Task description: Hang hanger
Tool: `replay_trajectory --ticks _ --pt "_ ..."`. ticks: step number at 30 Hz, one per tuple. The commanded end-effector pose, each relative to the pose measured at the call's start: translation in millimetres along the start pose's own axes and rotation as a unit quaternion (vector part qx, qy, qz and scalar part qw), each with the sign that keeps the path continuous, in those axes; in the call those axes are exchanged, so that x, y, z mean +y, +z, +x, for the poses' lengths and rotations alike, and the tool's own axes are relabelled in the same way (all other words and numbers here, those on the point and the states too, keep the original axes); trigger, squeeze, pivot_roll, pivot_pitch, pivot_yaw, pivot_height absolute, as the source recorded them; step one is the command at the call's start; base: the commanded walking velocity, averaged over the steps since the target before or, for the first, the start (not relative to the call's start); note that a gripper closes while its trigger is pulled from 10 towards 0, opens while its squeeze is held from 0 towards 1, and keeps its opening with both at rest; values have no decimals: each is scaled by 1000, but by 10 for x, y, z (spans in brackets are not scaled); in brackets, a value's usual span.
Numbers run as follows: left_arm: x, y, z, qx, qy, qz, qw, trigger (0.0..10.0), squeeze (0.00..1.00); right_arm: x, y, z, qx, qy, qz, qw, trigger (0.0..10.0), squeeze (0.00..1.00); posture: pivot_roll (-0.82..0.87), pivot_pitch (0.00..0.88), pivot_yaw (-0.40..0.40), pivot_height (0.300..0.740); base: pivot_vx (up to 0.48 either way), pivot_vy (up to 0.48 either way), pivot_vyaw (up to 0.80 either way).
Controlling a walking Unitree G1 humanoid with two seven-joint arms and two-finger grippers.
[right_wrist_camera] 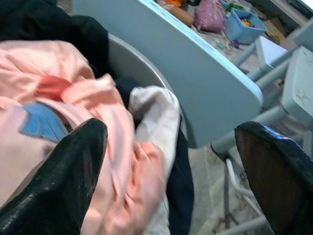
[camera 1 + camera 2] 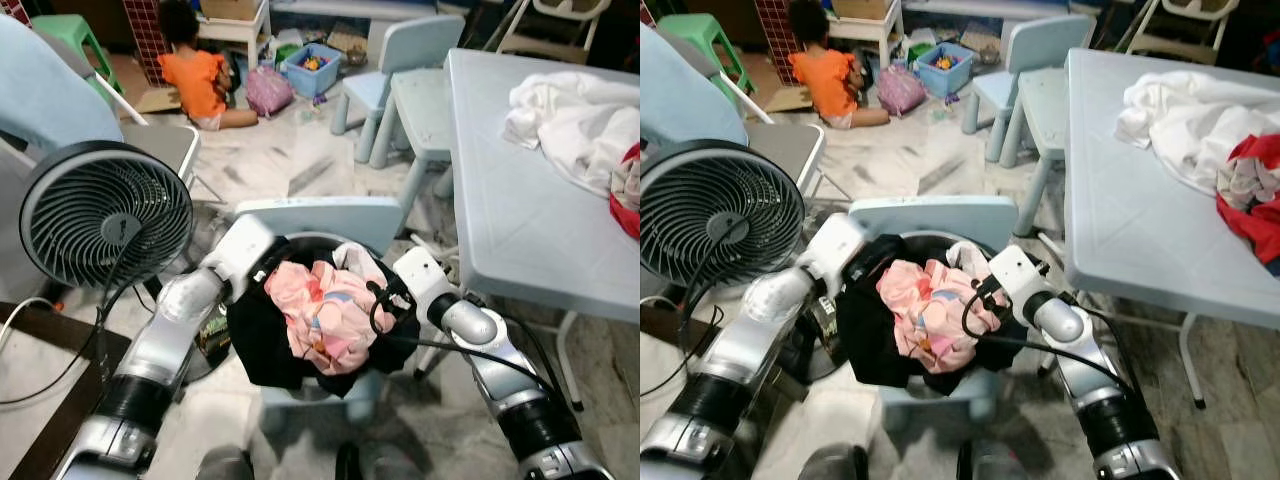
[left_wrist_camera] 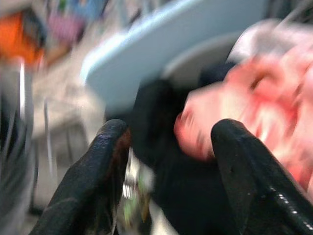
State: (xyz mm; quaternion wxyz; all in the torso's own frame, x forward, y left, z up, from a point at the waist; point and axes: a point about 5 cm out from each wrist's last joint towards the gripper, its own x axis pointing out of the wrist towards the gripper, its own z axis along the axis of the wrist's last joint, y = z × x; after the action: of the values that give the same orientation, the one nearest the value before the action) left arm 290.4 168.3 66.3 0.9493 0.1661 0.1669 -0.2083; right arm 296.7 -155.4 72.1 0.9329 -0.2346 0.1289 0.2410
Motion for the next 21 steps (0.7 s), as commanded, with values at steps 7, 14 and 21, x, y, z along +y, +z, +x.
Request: replay_trajectory --ticks 7,14,21 --pt "130 -82 -145 -1 48 -83 995 10000 1000 54 107 58 -17 25 -13 999 10000 0 30 85 -91 740 0 0 0" --pt "12 10 -51 -5 -4 -83 997 10000 1000 60 143 3 -25 31 -16 999 10000 0 2 100 -96 740 0 0 0" --pt "-345 83 166 55 -105 -93 989 10000 996 42 49 -159 -10 32 -11 999 10000 0 -39 133 -85 740 0 0 0"
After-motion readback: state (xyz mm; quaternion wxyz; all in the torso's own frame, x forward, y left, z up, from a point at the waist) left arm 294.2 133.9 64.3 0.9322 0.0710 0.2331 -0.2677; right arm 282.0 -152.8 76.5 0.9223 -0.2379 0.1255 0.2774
